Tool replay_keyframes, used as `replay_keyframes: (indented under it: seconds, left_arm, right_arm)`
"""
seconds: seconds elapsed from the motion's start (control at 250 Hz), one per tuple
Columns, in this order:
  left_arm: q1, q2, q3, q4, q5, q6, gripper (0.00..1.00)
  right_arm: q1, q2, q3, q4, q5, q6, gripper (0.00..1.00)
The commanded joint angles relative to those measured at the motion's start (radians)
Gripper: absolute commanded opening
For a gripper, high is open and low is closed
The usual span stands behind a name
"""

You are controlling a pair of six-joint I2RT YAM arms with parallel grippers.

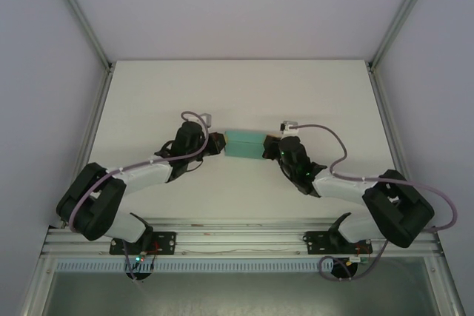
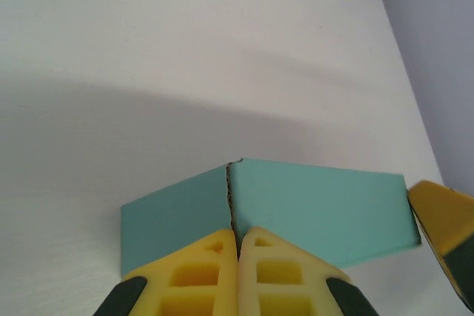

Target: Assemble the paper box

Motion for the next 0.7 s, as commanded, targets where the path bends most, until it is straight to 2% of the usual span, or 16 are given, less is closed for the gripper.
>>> replay_keyframes:
  seconds: [0.0, 0.18, 0.228, 0.332, 0.356, 0.396, 0.456, 0.488, 0.58, 0.696]
  left_arm:
    - [-0.027, 0.026, 0.068, -0.314, -0.066, 0.051, 0.1]
    - [-0.029, -0.006, 0.173, -0.407, -0.119, 0.076, 0.37]
    - [-0.029, -0.018, 0.19, -0.42, -0.126, 0.086, 0.48]
    - [-0.029, -0.033, 0.242, -0.467, -0.143, 0.112, 0.59]
    - [-0.03, -0.037, 0.254, -0.479, -0.149, 0.116, 0.65]
    - [-0.029, -0.043, 0.28, -0.5, -0.161, 0.121, 0.86]
    - [-0.028, -0.054, 0.311, -0.523, -0.175, 0.154, 0.92]
    - [-0.029, -0.06, 0.327, -0.535, -0.185, 0.16, 0.99]
    - [-0.026, -0.084, 0.359, -0.556, -0.209, 0.178, 1.0]
    - [-0.017, -0.104, 0.383, -0.581, -0.241, 0.183, 1.0]
  right_arm:
    - [0.017, 0.011, 0.044, -0.414, -0.083, -0.01, 0.18]
    - [0.015, -0.034, 0.174, -0.573, 0.022, 0.003, 0.22]
    - [0.014, -0.047, 0.196, -0.587, 0.037, -0.005, 0.26]
    - [0.014, -0.071, 0.246, -0.612, 0.053, -0.037, 0.38]
    - [0.015, -0.073, 0.262, -0.623, 0.057, -0.047, 0.4]
    - [0.015, -0.075, 0.29, -0.646, 0.066, -0.057, 0.43]
    - [0.013, -0.077, 0.332, -0.679, 0.064, -0.089, 0.48]
    - [0.012, -0.076, 0.353, -0.693, 0.067, -0.102, 0.51]
    - [0.012, -0.073, 0.406, -0.727, 0.048, -0.152, 0.57]
    - [0.013, -0.066, 0.459, -0.768, 0.015, -0.195, 0.71]
